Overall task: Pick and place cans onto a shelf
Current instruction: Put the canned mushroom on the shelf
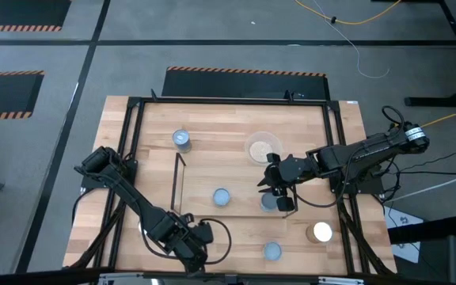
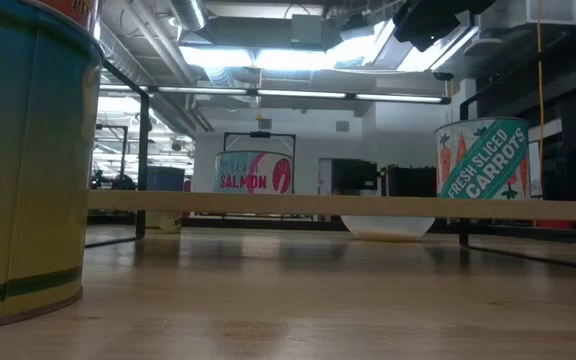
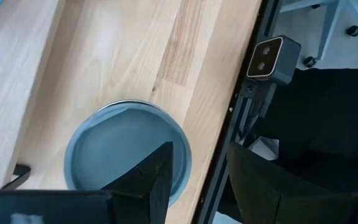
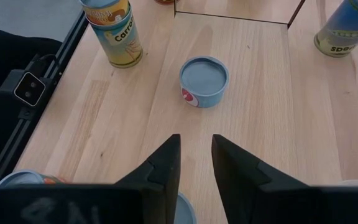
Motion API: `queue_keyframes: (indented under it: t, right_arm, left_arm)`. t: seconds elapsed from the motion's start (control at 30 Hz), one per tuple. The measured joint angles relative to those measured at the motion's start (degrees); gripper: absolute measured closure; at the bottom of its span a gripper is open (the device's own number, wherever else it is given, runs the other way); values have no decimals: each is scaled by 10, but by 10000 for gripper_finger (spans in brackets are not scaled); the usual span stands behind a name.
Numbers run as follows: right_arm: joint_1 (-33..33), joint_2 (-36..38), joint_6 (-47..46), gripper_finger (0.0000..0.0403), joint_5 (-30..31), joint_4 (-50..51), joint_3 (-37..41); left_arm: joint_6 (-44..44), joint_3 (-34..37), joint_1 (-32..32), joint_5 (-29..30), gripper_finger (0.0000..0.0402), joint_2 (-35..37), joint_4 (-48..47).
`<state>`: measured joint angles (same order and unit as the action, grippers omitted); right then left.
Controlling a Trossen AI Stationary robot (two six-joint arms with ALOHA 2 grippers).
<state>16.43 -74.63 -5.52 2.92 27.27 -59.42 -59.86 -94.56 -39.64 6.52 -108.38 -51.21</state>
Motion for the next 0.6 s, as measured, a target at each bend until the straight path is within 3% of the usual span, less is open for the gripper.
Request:
queue_keyframes:
  t: [0.6]
  right_arm:
    - [0,0,0,307,0,0,0]
  left_arm:
    - [-1,0,-1,18,257,0,-27]
